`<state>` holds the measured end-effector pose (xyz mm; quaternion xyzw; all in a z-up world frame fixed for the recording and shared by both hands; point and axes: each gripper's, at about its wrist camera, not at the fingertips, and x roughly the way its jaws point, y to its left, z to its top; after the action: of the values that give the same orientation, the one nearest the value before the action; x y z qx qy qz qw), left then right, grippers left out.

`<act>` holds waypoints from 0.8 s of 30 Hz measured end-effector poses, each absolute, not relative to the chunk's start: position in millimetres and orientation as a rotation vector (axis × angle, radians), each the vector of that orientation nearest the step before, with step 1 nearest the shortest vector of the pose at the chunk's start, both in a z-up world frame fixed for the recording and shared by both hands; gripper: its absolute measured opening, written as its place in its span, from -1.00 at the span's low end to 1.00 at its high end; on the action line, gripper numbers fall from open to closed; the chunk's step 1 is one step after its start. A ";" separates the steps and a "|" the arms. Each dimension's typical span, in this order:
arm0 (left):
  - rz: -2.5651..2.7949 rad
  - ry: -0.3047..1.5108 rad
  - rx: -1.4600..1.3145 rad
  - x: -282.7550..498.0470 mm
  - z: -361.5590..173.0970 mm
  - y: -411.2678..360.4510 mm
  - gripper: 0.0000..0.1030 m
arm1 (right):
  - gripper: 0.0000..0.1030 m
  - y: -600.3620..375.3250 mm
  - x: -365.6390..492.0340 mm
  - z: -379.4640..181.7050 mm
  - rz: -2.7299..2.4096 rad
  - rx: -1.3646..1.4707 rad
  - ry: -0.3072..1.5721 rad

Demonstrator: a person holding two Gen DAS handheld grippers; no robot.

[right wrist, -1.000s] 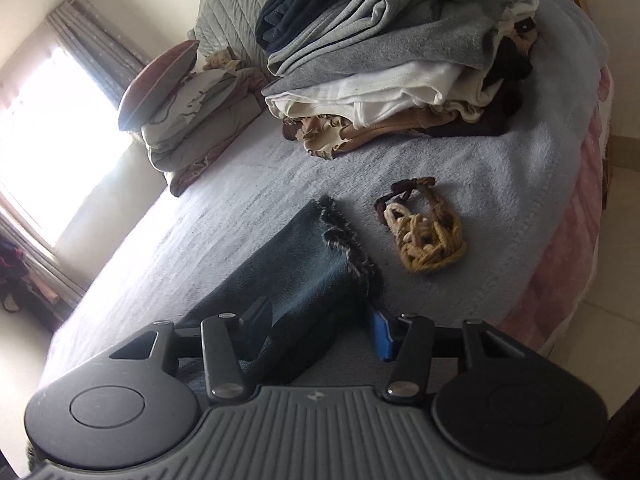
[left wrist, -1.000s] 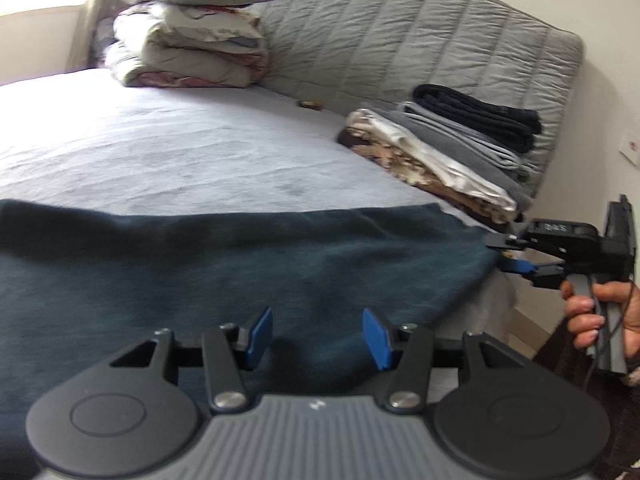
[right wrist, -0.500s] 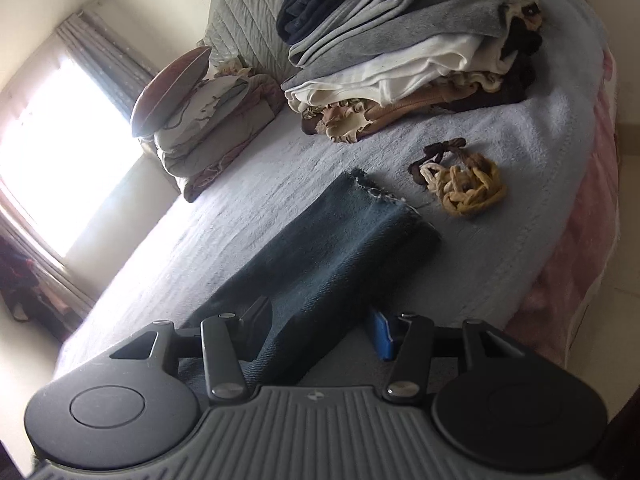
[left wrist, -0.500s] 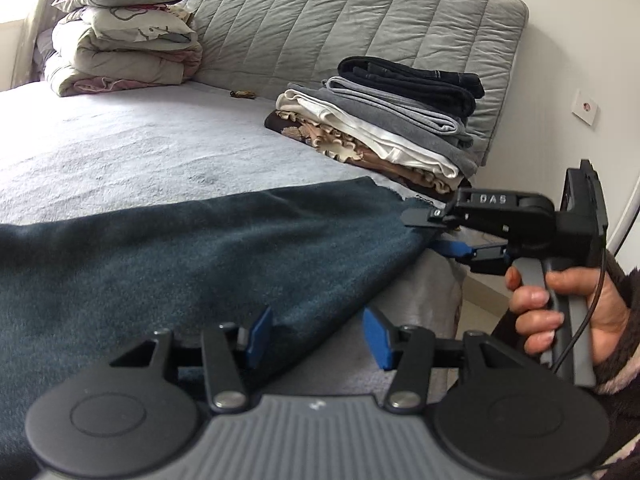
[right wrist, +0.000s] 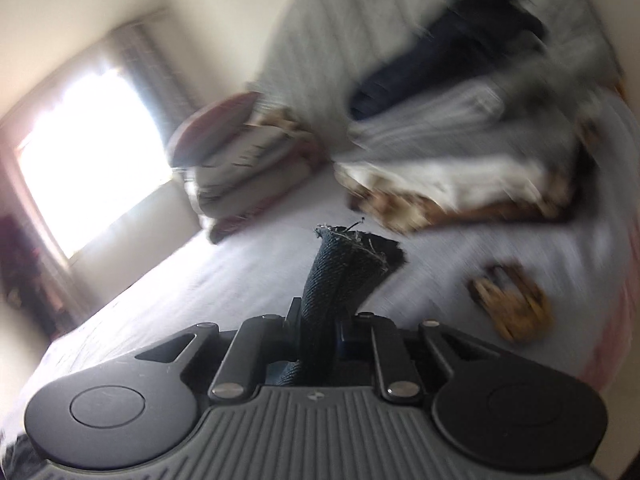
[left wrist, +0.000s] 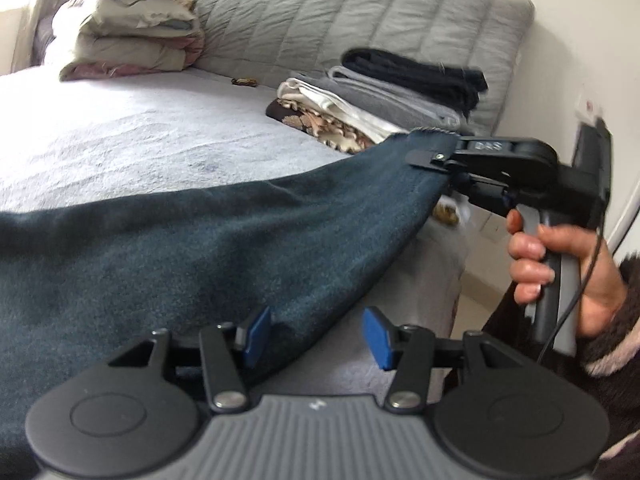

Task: Fold clothes

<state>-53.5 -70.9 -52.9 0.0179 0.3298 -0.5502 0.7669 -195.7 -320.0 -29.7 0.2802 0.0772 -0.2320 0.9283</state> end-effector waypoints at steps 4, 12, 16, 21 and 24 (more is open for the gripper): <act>-1.116 0.699 -0.068 -34.3 -37.8 -47.8 0.02 | -0.69 -304.6 -186.6 -1.9 -0.388 0.470 0.143; -0.927 0.738 -0.370 15.8 -10.7 21.8 0.06 | -0.69 -263.5 -161.0 34.7 -0.212 0.316 0.144; -0.957 0.791 -0.558 32.9 -17.0 45.4 0.24 | -0.69 -237.1 -143.8 43.9 -0.137 0.241 0.169; -0.951 0.869 -0.739 51.2 -34.1 60.2 0.35 | -0.69 -204.8 -119.9 43.8 -0.051 0.166 0.212; -0.943 0.906 -0.824 58.9 -43.8 64.9 0.41 | -0.69 -184.9 -106.2 38.1 0.002 0.119 0.252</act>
<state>58.9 64.9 -43.8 -0.3720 0.4091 -0.4261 0.7160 -106.2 -184.9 38.1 0.0593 0.1258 0.0009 0.9903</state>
